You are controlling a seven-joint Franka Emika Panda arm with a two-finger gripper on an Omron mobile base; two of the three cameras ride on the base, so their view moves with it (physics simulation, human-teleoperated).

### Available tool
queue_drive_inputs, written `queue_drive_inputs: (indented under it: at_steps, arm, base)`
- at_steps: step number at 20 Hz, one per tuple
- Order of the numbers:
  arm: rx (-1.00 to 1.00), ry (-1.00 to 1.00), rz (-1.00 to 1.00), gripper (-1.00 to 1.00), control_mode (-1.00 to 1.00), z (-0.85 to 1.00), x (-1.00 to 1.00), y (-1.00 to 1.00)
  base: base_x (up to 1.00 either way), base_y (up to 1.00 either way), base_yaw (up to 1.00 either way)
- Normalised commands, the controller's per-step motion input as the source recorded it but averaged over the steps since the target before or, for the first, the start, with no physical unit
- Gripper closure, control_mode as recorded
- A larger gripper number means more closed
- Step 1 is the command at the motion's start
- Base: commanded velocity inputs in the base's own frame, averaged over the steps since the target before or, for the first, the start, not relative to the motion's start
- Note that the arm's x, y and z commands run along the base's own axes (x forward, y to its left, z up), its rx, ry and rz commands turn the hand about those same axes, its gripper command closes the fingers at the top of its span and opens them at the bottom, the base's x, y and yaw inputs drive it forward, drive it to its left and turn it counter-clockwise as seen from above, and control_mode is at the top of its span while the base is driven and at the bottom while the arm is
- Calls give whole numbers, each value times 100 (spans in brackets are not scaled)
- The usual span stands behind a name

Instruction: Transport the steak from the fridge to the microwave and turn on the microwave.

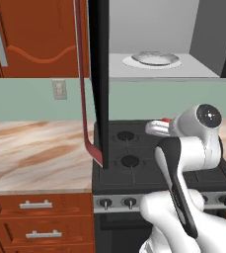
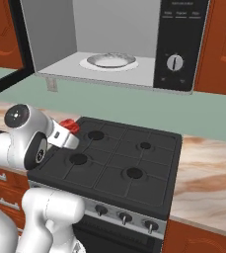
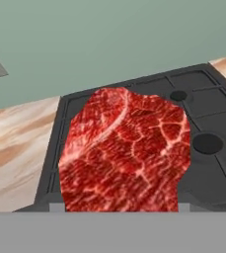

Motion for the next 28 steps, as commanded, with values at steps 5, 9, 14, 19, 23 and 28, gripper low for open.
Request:
queue_drive_inputs:
  at_steps: [5,9,14,19,23,28]
  arm:
    - [-20,-1,7,100,-100,0,0,-10]
    - [-19,-2,2,100,-100,28,0,0]
    - [3,-14,-1,100,-100,65,-2,-7]
    - [17,-13,0,100,-100,88,-7,-23]
    - [15,-11,0,100,-100,83,-11,-19]
    - [7,-16,-3,100,-100,67,0,-4]
  base:
    - [0,0,0]
    - [0,0,0]
    - [0,0,0]
    - [0,0,0]
    - [0,0,0]
    - [0,0,0]
